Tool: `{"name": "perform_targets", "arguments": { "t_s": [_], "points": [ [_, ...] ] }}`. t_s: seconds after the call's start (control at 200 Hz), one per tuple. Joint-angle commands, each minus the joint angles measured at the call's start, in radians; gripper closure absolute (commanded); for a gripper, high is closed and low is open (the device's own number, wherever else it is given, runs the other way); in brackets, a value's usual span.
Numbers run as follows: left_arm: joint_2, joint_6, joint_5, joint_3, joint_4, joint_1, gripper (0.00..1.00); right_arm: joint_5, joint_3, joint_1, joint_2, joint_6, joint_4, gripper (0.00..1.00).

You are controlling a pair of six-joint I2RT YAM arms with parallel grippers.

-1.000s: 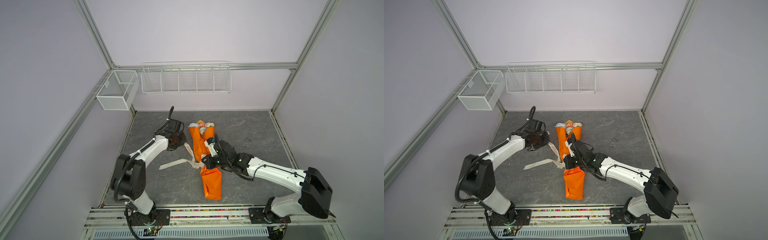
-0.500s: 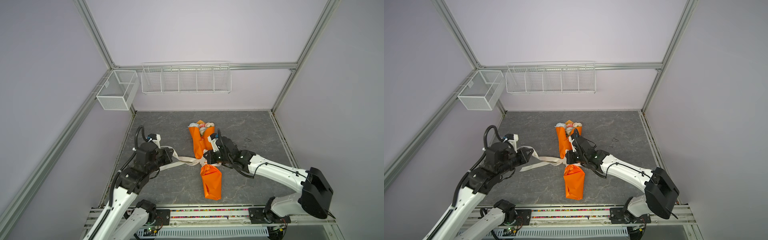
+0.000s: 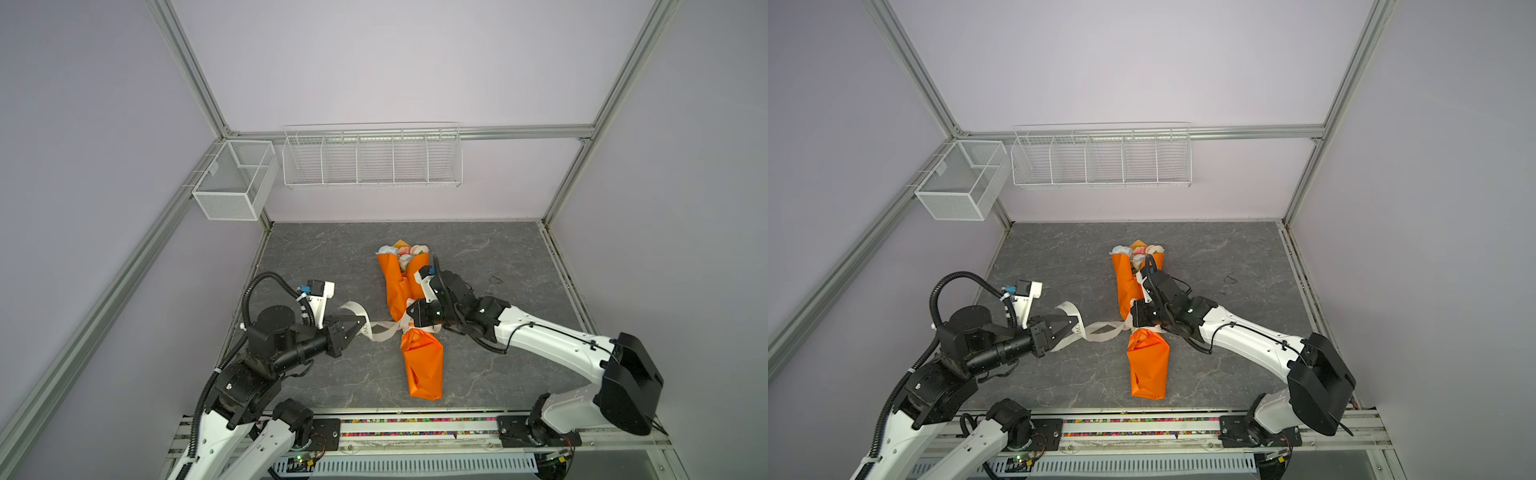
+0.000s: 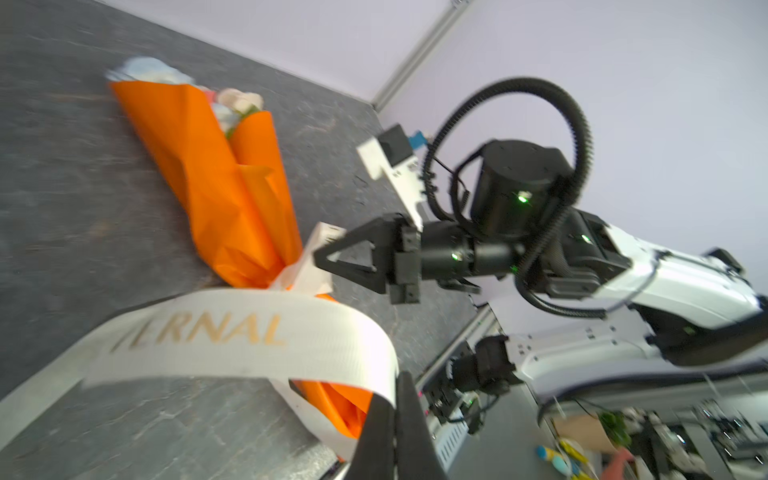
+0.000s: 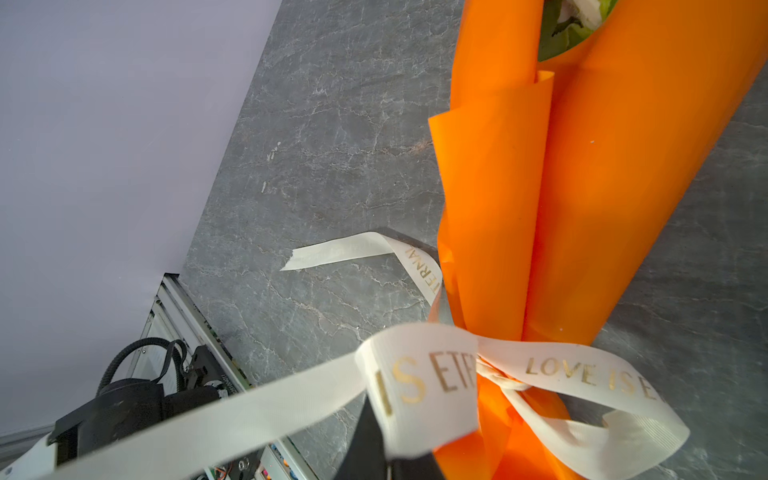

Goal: Tie the bouquet of fake flowers

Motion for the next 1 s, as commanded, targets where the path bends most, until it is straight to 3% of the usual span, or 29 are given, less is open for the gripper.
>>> {"name": "perform_targets", "arguments": {
  "t_s": [0.0, 0.135, 0.37, 0.6, 0.995],
  "points": [
    [0.044, -0.089, 0.091, -0.034, 0.122, -0.084, 1.0, -0.028, 0.023, -0.011, 0.016, -0.014, -0.029, 0.93],
    [0.106, -0.161, -0.01, -0.057, 0.282, -0.273, 1.0, -0.062, 0.018, -0.032, 0.023, -0.003, -0.014, 0.93],
    [0.323, -0.042, -0.128, -0.033, 0.401, -0.55, 1.0, -0.146, 0.018, -0.074, 0.025, -0.019, 0.004, 0.93],
    [0.45, 0.02, -0.093, -0.045, 0.514, -0.61, 1.0, -0.247, 0.027, -0.119, 0.053, -0.045, 0.009, 0.93],
    [0.756, 0.166, -0.091, 0.103, 0.465, -0.652, 1.0, -0.305, 0.053, -0.179, 0.076, -0.081, -0.018, 0.93]
  ]
}}
